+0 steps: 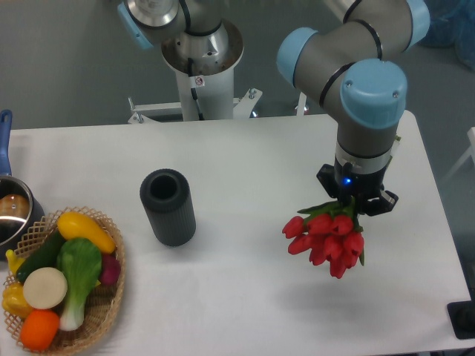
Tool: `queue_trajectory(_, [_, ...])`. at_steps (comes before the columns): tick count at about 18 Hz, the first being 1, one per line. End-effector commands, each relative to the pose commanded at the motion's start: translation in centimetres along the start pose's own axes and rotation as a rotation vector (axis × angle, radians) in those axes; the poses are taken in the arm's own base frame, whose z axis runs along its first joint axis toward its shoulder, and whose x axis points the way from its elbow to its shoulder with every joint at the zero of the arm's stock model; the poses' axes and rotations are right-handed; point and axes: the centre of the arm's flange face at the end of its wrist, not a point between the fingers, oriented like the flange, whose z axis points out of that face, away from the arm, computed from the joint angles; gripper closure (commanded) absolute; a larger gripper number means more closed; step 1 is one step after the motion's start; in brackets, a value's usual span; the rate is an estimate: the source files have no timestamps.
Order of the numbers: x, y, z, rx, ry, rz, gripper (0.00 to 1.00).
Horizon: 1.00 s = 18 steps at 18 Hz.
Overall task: Insert the flowers into the vase
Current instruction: 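Carry the red tulip bunch in the gripper toward the black vase, then lift the tulips and swing them over the black vase opening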
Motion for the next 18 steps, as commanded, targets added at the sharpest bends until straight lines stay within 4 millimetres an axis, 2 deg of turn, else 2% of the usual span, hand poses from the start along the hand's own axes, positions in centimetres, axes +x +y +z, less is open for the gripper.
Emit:
queue_trajectory(2, [0.4, -0.5, -0.3, 0.012, 0.007, 0.006, 1.00])
queue_trajectory(9, [2.3, -0.6, -3.6, 0.165, 0.057, -0.012, 1.00])
queue_trajectory(15, [3.2, -0.8, -7.9, 0.416, 0.091, -0.061, 1.00])
queue_trajectory(18, [3.7, -1.5, -9.1, 0.585, 0.139, -0.129, 1.00])
